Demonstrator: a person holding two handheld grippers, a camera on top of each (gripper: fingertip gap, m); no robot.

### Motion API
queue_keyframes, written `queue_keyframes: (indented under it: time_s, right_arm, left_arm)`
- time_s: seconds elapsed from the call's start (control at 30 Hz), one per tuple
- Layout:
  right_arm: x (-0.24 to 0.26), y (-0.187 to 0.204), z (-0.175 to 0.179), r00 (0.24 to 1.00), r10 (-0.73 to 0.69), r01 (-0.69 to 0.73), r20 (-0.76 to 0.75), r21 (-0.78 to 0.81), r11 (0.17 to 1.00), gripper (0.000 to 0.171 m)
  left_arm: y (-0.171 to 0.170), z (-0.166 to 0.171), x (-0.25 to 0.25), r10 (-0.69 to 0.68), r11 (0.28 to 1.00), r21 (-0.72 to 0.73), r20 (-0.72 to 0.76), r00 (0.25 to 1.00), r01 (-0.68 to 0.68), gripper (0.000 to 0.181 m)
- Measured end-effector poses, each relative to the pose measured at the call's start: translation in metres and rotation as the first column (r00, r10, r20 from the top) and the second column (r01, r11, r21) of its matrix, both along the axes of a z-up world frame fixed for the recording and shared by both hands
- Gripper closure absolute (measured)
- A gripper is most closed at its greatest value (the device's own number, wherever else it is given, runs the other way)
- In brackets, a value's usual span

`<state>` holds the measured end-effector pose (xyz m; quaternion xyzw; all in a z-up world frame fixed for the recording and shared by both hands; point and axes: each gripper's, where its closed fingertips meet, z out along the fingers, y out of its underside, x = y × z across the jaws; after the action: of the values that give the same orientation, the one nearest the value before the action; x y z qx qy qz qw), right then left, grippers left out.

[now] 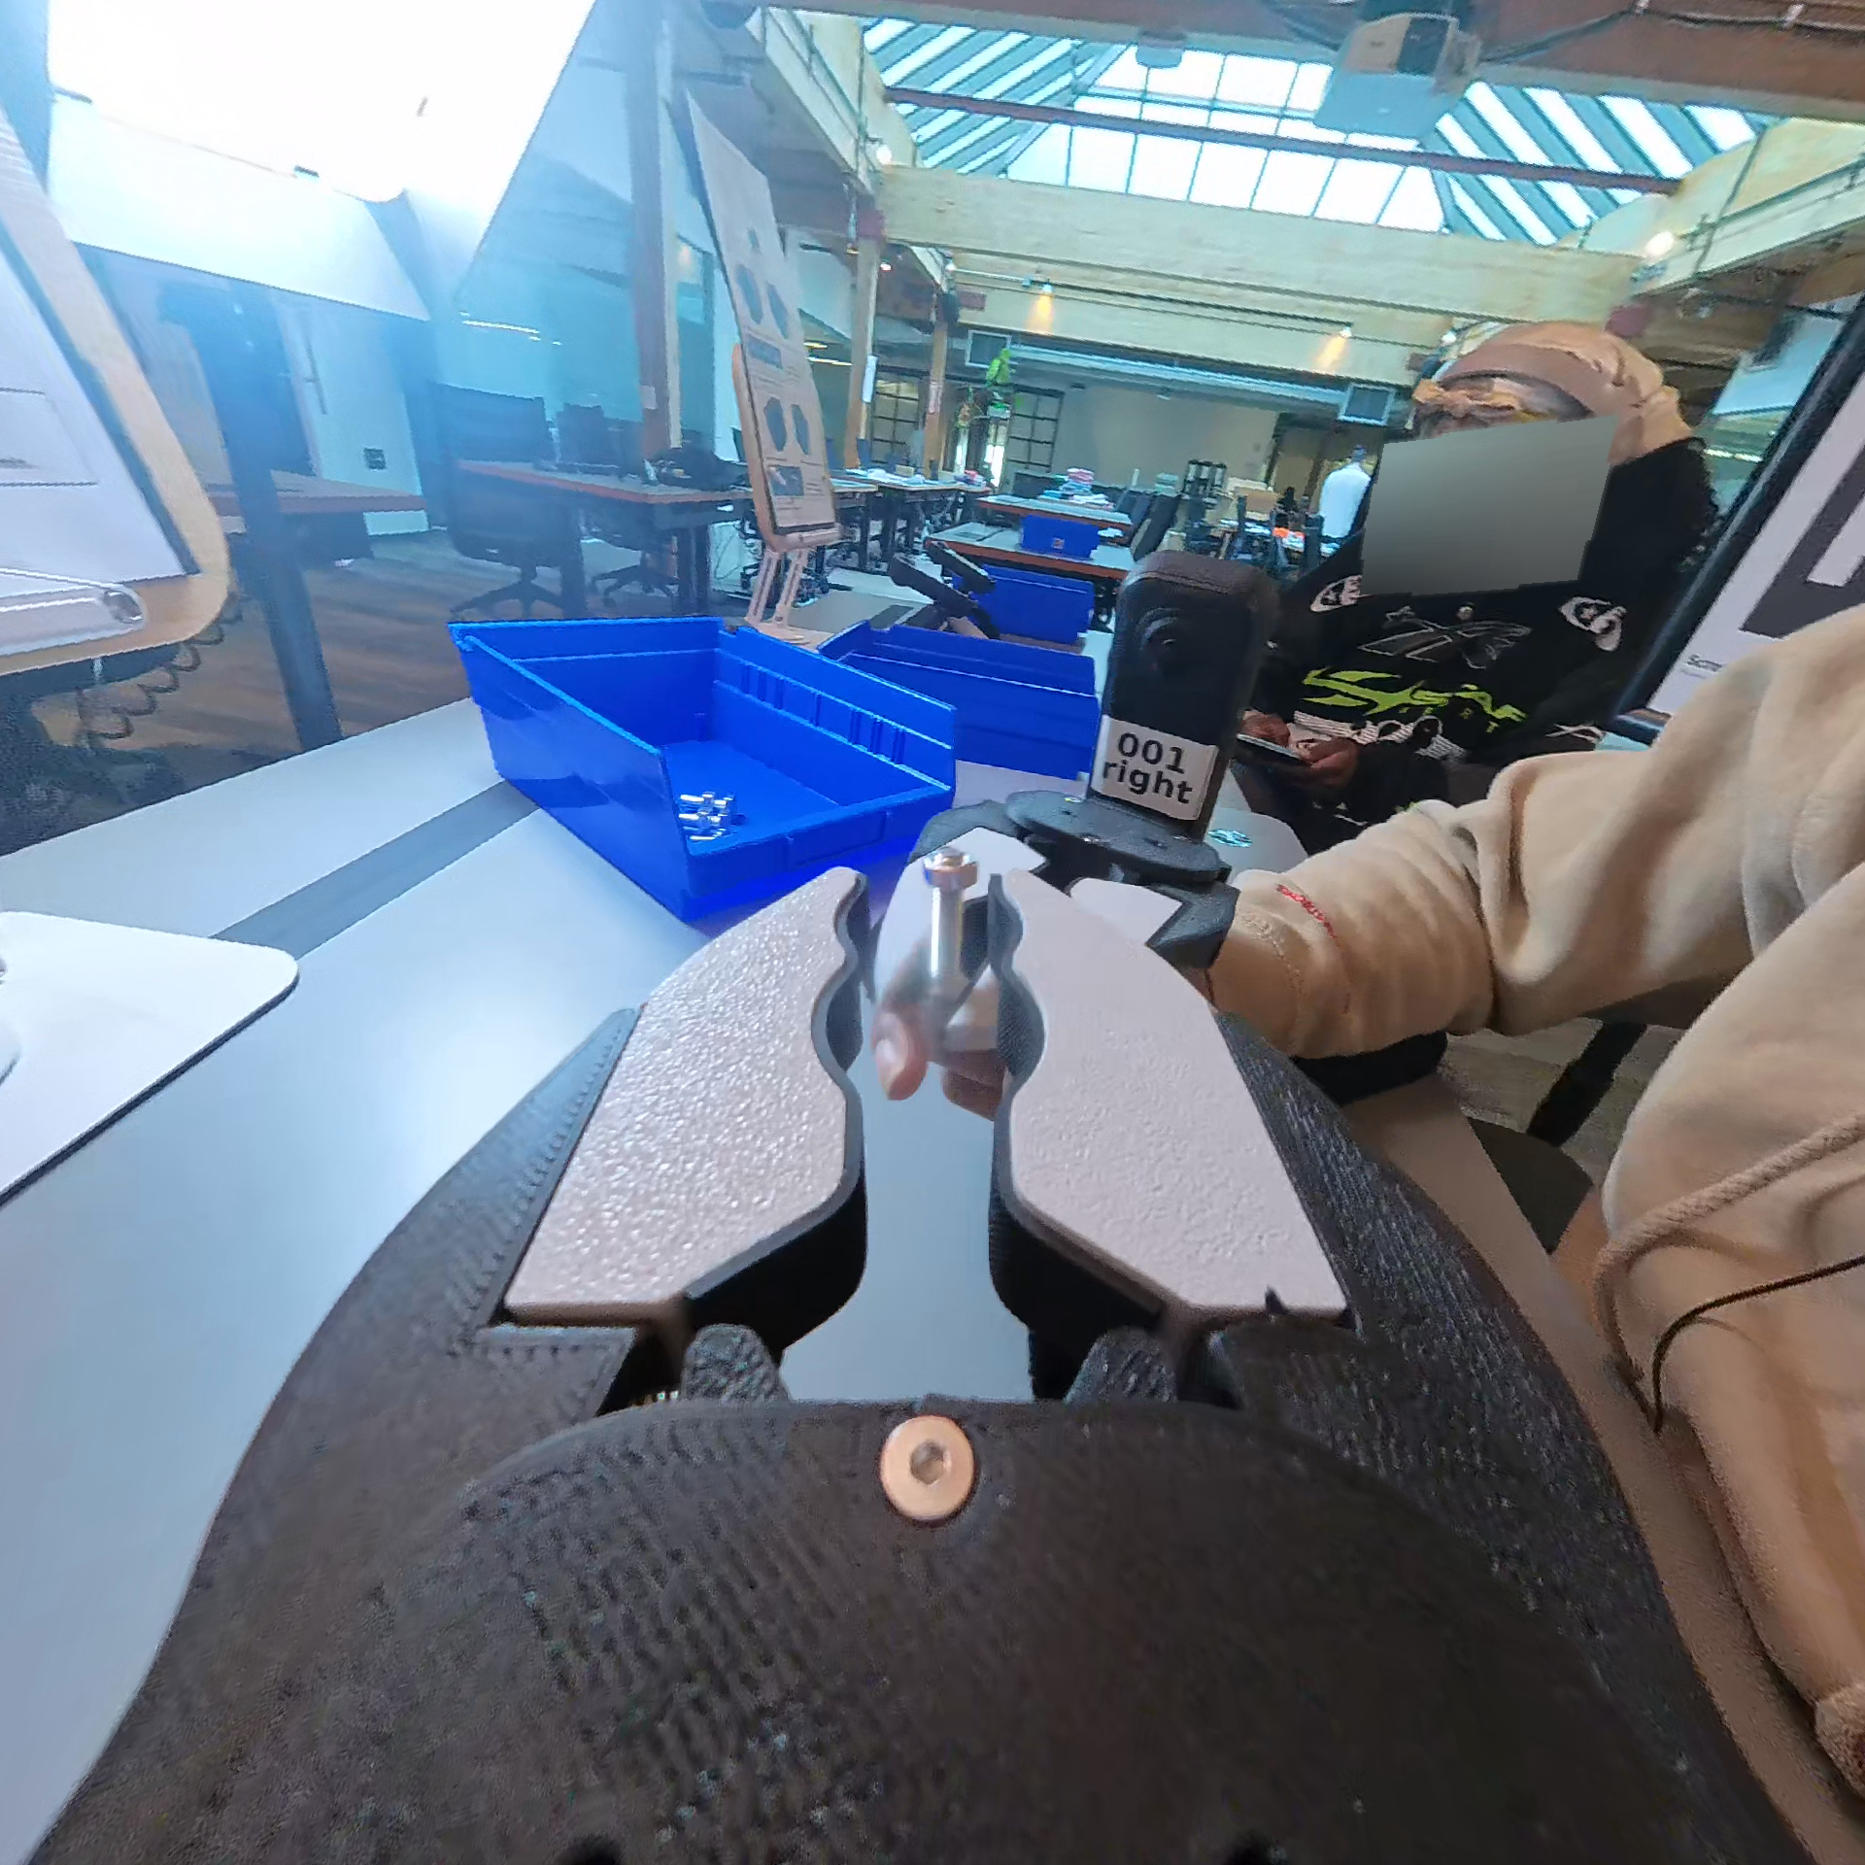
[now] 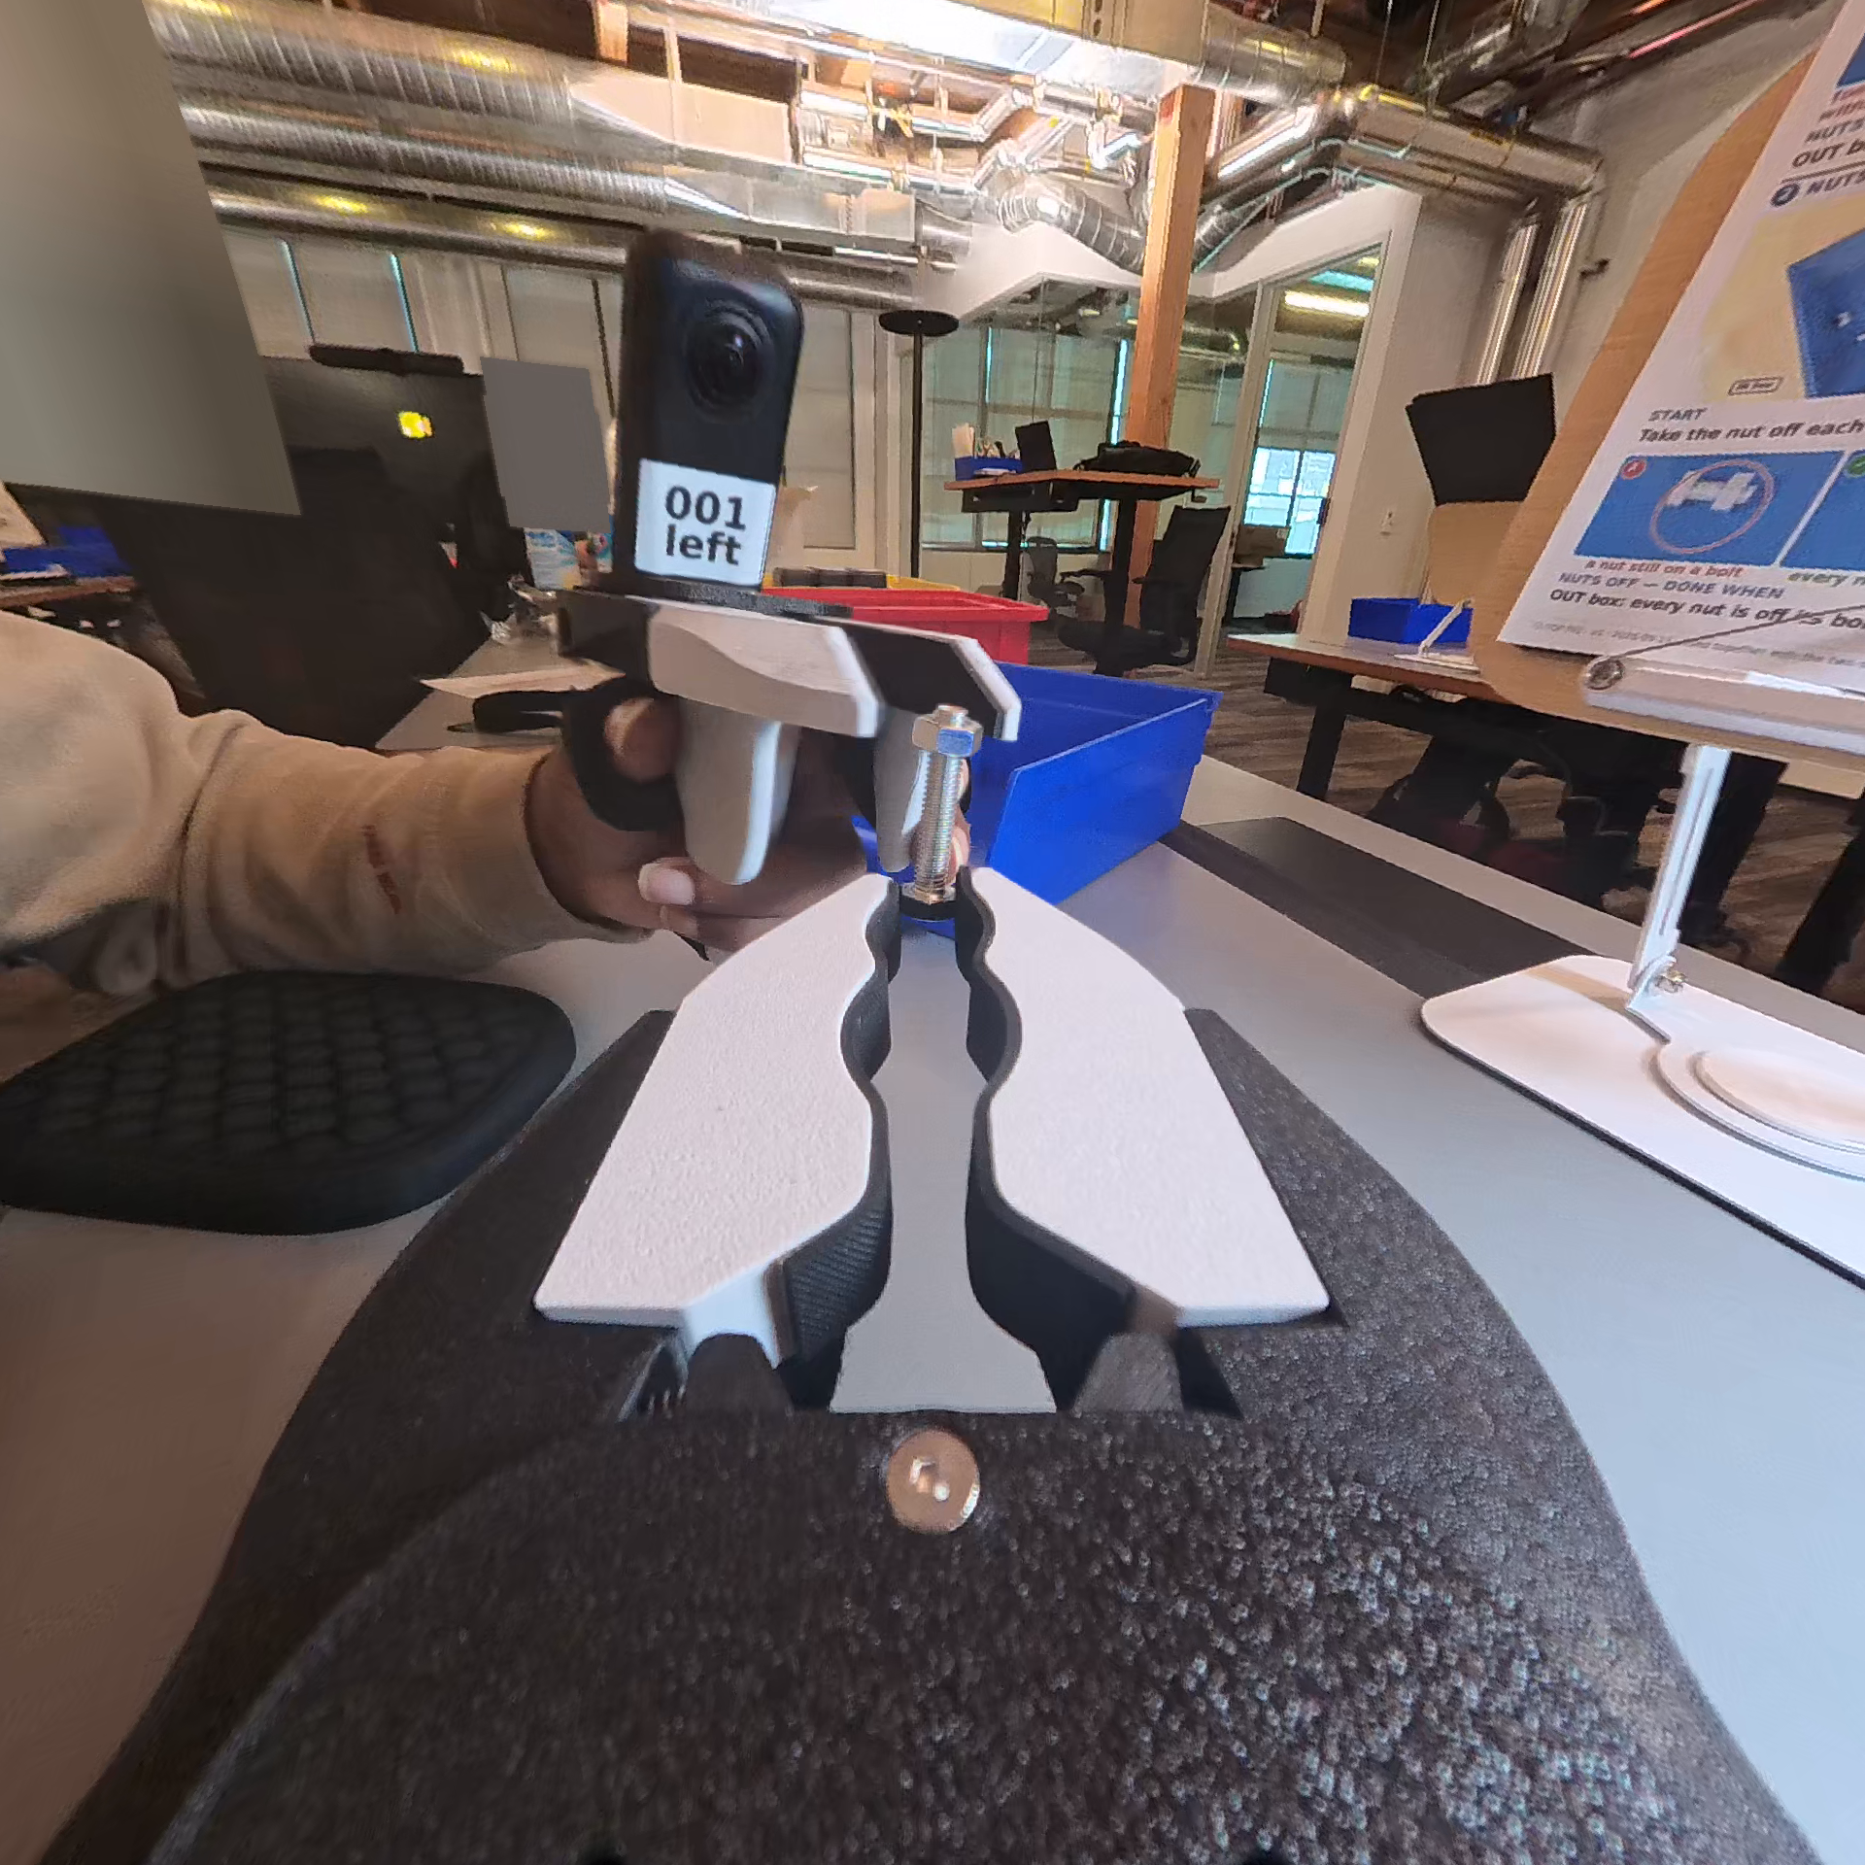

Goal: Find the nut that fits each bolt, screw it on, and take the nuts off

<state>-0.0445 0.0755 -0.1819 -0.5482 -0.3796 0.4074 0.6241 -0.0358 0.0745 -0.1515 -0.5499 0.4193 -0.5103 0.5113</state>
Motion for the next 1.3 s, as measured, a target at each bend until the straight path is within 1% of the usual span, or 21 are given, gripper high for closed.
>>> queue_keyframes:
  time_s: [0.07, 0.13, 0.2, 0.23, 0.3, 0.4, 0.43, 0.53, 0.57, 0.63, 0.67, 0.8, 0.83, 0.9, 0.93, 1.0, 1.07, 1.17, 1.2, 1.3]
  right_arm:
    - [-0.003, -0.002, -0.001, 1.0, 0.009, -0.009, 0.008, 0.006, 1.0, 0.161]
    - [-0.003, -0.004, 0.001, 1.0, 0.011, -0.011, 0.005, 0.014, 1.0, 0.161]
    - [0.001, -0.003, 0.005, 1.0, 0.012, -0.011, -0.017, 0.016, 1.0, 0.161]
    - [0.002, -0.002, 0.006, 1.0, 0.006, -0.005, -0.018, 0.022, 1.0, 0.161]
    - [0.003, -0.001, 0.005, 1.0, -0.001, 0.001, -0.015, 0.02, 1.0, 0.161]
    - [0.0, -0.001, 0.001, 1.0, 0.001, -0.001, 0.001, 0.014, 1.0, 0.161]
    - [-0.001, -0.002, 0.001, 1.0, 0.003, -0.004, 0.008, 0.017, 1.0, 0.161]
    - [-0.001, -0.004, 0.003, 1.0, 0.007, -0.007, 0.002, 0.031, 1.0, 0.161]
    - [0.001, -0.004, 0.005, 1.0, 0.01, -0.01, -0.01, 0.034, 0.999, 0.161]
    - [0.003, -0.002, 0.007, 1.0, -0.001, 0.002, -0.011, 0.038, 0.999, 0.161]
    - [0.004, -0.001, 0.006, 1.0, -0.005, 0.005, -0.009, 0.036, 0.999, 0.161]
    - [0.0, -0.001, 0.001, 1.0, -0.009, 0.009, 0.019, 0.035, 0.999, 0.161]
    - [-0.001, -0.003, 0.001, 1.0, -0.007, 0.006, 0.022, 0.039, 0.999, 0.161]
    - [0.0, -0.003, 0.003, 1.0, -0.004, 0.004, 0.011, 0.041, 0.999, 0.161]
    - [0.002, -0.004, 0.006, 1.0, 0.003, -0.003, -0.009, 0.038, 0.999, 0.161]
    - [0.005, -0.001, 0.008, 1.0, -0.006, 0.007, -0.02, 0.036, 0.999, 0.161]
    - [0.006, 0.0, 0.007, 1.0, -0.015, 0.015, -0.01, 0.036, 0.999, 0.161]
    - [0.001, -0.001, 0.003, 1.0, -0.015, 0.014, 0.013, 0.037, 0.999, 0.161]
    - [0.0, -0.002, 0.002, 1.0, -0.014, 0.013, 0.022, 0.042, 0.999, 0.161]
    - [0.001, -0.004, 0.005, 1.0, -0.01, 0.01, 0.007, 0.049, 0.999, 0.161]
  left_arm:
    - [-0.003, -0.001, 0.003, -0.002, 1.0, 0.004, -0.012, 1.0, 0.002, 0.155]
    - [0.002, -0.002, 0.001, 0.018, 1.0, -0.01, -0.02, 1.0, -0.019, 0.158]
    - [0.011, -0.003, -0.005, 0.048, 0.997, -0.053, -0.018, 0.999, -0.049, 0.171]
    - [0.013, -0.003, -0.007, 0.052, 0.997, -0.064, -0.014, 0.999, -0.052, 0.171]
    - [0.012, -0.002, -0.006, 0.043, 0.997, -0.062, -0.015, 0.999, -0.044, 0.167]
    - [-0.001, -0.001, 0.001, -0.01, 0.999, -0.037, -0.015, 1.0, 0.009, 0.151]
    - [-0.003, -0.001, 0.003, -0.013, 0.999, -0.034, -0.019, 1.0, 0.012, 0.149]
    - [0.003, -0.002, 0.0, 0.025, 0.999, -0.035, -0.028, 0.999, -0.026, 0.156]
    - [0.009, -0.002, -0.003, 0.046, 0.997, -0.056, -0.021, 0.999, -0.047, 0.168]
    - [0.014, -0.003, -0.006, 0.055, 0.995, -0.084, -0.02, 0.998, -0.057, 0.17]
    - [0.014, -0.003, -0.006, 0.051, 0.995, -0.087, -0.024, 0.998, -0.053, 0.168]
    - [0.0, -0.003, 0.004, -0.003, 0.996, -0.084, -0.031, 1.0, 0.0, 0.151]
    - [0.0, -0.003, 0.004, 0.001, 0.997, -0.081, -0.034, 0.999, -0.004, 0.15]
    - [0.005, -0.003, 0.002, 0.033, 0.997, -0.074, -0.04, 0.999, -0.036, 0.155]
    - [0.009, -0.002, -0.001, 0.053, 0.995, -0.085, -0.036, 0.998, -0.056, 0.168]
    - [0.016, -0.002, -0.006, 0.086, 0.992, -0.092, -0.029, 0.996, -0.089, 0.172]
    - [0.013, -0.002, -0.004, 0.062, 0.992, -0.104, -0.027, 0.998, -0.065, 0.167]
    - [0.001, -0.001, 0.004, 0.011, 0.995, -0.099, -0.027, 1.0, -0.014, 0.151]
    - [-0.001, -0.002, 0.005, 0.005, 0.995, -0.103, -0.033, 0.999, -0.009, 0.148]
    - [0.004, -0.002, 0.003, 0.029, 0.994, -0.109, -0.035, 0.999, -0.032, 0.155]
